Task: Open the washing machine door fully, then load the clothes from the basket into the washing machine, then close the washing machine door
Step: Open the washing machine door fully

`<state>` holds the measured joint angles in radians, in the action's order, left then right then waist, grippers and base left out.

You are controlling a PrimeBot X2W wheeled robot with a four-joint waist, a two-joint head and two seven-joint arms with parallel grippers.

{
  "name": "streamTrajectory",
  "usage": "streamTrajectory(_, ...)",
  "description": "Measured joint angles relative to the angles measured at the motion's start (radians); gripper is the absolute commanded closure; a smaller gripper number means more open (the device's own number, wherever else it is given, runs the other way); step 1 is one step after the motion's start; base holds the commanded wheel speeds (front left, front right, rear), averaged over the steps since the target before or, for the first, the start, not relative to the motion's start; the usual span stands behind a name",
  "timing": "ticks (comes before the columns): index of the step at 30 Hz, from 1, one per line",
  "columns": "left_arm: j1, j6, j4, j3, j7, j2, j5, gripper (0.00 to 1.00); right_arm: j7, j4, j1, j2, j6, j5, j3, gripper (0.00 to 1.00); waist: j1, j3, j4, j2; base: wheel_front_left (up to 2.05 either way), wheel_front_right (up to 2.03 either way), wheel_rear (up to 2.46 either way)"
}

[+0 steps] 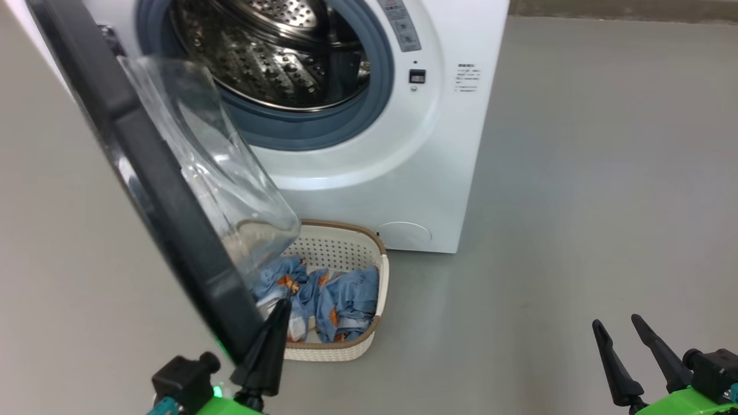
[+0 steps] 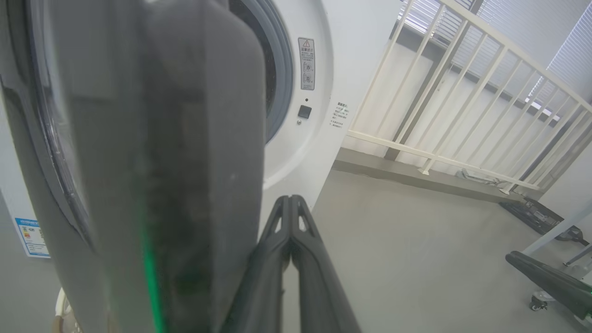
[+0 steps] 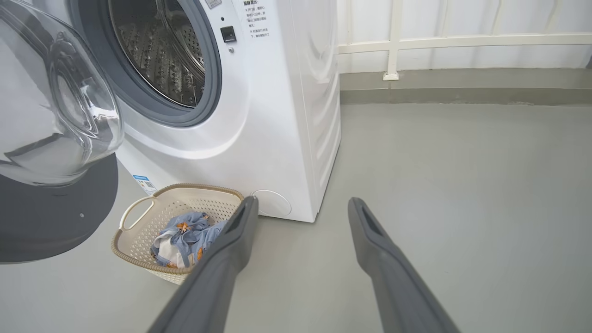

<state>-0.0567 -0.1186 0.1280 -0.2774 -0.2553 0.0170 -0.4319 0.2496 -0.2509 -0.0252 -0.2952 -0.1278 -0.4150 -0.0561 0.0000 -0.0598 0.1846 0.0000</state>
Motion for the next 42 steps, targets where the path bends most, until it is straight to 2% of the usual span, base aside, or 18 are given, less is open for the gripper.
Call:
streamTrajectory(6, 0.046, 0.015, -0.028, 0.04, 0.0, 0.009, 0.028, 1.0, 0.0, 0.003, 0.0, 0.0, 0.0, 0.0, -0.001, 0.0, 0.0, 0.001, 0.037, 0.0, 0.0, 0.0, 0.0)
streamTrajectory(16, 0.111, 0.113, -0.124, 0.138, 0.0, 0.038, 0.032, 1.0, 0.0, 0.014, 0.0, -0.001, 0.0, 0.002, -0.002, 0.0, 0.0001, -0.012, 0.089, 0.0, 0.0, 0.0, 0.0)
streamTrajectory(28, 0.123, 0.211, -0.144, 0.299, 0.001, 0.096, 0.021, 1.0, 0.0, 0.021, 0.005, -0.002, 0.0, 0.002, -0.005, 0.0, 0.0001, -0.05, 0.106, 0.0, 0.0, 0.0, 0.0)
streamTrajectory(37, 0.12, 0.246, -0.114, 0.392, 0.001, 0.13, -0.007, 1.0, 0.0, 0.021, 0.011, -0.002, 0.0, 0.002, -0.003, 0.0, 0.0001, -0.066, 0.094, 0.0, 0.0, 0.0, 0.0)
streamTrajectory(42, 0.113, 0.247, -0.083, 0.427, 0.0, 0.163, -0.004, 1.0, 0.0, 0.021, 0.011, -0.002, 0.0, 0.002, -0.002, 0.0, 0.0001, -0.075, 0.093, 0.0, 0.0, 0.0, 0.0)
